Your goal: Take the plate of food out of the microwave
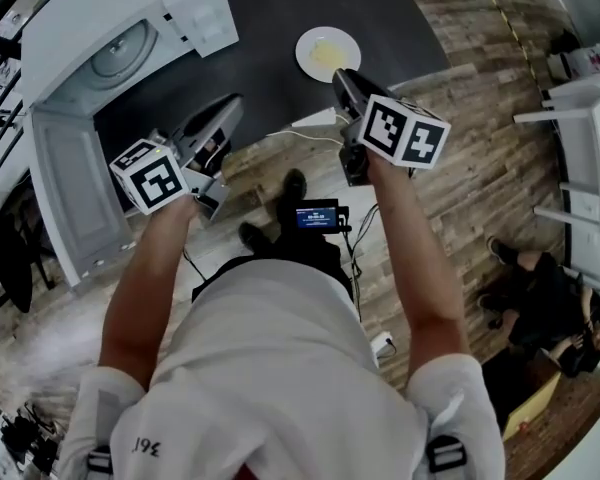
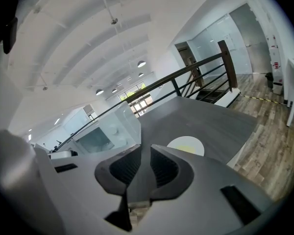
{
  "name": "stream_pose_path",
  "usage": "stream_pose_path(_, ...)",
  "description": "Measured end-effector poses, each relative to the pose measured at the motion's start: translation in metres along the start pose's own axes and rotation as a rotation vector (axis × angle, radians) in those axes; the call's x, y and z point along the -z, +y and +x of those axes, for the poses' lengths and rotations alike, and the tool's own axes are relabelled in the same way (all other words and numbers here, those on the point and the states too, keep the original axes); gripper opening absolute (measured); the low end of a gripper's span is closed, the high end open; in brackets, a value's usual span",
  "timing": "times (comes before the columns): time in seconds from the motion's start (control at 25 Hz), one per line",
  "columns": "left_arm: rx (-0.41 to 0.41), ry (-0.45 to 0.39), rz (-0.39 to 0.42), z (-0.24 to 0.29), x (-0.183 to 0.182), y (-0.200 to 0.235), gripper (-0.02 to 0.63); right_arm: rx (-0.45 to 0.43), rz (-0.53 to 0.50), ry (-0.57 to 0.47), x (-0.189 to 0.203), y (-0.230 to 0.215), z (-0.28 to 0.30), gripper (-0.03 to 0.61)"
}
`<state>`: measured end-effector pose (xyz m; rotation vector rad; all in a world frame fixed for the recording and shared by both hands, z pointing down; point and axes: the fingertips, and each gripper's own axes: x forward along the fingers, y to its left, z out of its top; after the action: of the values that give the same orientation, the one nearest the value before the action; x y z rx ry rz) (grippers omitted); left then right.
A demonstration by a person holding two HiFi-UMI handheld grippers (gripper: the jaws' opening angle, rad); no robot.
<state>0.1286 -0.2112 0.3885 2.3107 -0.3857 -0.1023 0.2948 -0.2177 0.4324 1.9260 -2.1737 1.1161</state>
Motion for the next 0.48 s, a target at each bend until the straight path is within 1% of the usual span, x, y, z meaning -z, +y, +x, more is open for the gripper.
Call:
stream_pose_path(0.2,0.006,-0.03,0.068,-0.034,-0.003,-0.025,0.029,-0.055,-0.033,-0.019,0.004,0.044,-0.023,0.061)
stream_pose_path(0.36,0.002,-0.061,0.088,-0.06,-0.006,-0.044,0.029,-0.095,-0.062,-0.042,0.01,0.076,-0.045,0.061)
stream_pose_path(0.48,0.023,-0.085,0.104,-0.077,-0.009,-0.063,0.029,-0.129,-0.101,-0.064,0.013,0.102,-0.063,0.061)
